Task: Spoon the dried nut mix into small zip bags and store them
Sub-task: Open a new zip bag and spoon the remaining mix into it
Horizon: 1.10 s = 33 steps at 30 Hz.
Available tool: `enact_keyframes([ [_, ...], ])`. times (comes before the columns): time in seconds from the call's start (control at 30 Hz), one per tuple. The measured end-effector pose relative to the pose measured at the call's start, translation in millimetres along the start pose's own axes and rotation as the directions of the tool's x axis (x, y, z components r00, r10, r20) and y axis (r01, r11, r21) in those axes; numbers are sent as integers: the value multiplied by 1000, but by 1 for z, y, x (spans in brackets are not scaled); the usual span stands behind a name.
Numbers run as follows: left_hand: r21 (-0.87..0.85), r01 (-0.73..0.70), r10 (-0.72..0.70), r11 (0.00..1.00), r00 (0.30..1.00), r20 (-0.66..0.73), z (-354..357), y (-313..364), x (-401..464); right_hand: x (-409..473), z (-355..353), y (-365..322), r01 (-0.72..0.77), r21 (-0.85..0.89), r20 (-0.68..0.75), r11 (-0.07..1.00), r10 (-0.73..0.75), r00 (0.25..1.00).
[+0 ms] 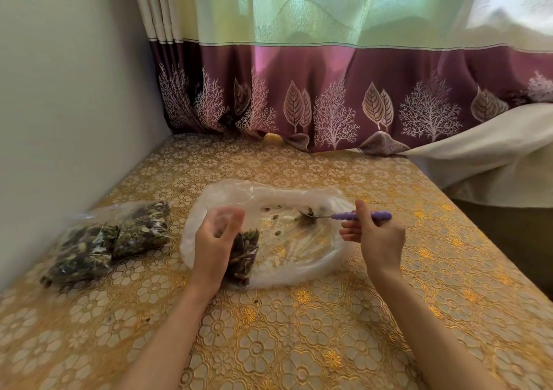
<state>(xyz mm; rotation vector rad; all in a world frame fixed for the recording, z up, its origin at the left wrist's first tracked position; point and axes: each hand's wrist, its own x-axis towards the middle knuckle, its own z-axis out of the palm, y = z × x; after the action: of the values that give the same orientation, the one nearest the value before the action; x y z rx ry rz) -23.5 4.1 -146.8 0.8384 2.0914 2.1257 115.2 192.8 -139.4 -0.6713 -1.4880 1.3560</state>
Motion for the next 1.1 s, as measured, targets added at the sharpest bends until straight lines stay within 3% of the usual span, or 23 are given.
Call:
enact_keyframes([
  [0.17, -2, -5, 5, 1000, 1000, 11, 0, 2, 0, 1, 0, 2, -35, 2, -43, 999, 35, 998],
  [0.43, -8, 15, -15, 1000, 1000, 13, -1, -1, 0, -6, 4, 0, 176, -218, 20, 960, -176, 984],
  [0.73, -5, -3, 3, 1000, 1000, 13, -1, -1, 0, 0, -6, -7, 219, -297, -49, 929, -243, 969],
  [1.1, -16, -1, 1, 1000, 1000, 17, -2, 1, 0, -2, 7, -11, 346, -444, 48, 826, -364, 930],
])
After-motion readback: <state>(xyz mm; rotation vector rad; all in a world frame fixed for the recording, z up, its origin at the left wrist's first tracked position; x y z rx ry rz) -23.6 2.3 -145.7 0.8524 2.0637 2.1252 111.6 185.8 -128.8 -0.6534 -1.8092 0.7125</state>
